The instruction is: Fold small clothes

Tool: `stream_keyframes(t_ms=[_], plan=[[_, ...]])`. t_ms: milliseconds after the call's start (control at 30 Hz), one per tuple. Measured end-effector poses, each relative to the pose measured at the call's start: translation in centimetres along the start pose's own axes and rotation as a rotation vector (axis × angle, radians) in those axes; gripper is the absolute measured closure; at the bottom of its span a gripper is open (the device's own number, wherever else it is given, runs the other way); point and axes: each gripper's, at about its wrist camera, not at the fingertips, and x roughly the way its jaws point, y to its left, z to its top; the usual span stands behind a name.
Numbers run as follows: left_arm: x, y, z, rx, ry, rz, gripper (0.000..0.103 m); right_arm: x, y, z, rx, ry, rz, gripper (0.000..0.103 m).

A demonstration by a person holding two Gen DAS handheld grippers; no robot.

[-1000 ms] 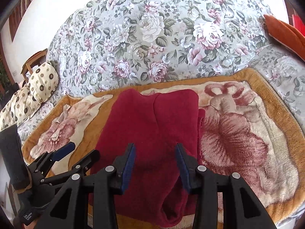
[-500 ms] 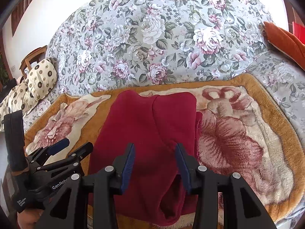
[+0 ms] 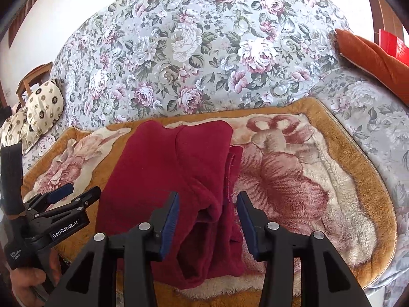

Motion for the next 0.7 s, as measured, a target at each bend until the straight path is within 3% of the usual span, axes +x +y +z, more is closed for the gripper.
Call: stream_keyframes(t_ms=[700], plan=[[-0.5, -0.4, 0.1, 0.002, -0.004, -0.01, 0.028, 0.2, 1.7, 0.4, -0.043, -0.022, 0.017, 0.058]])
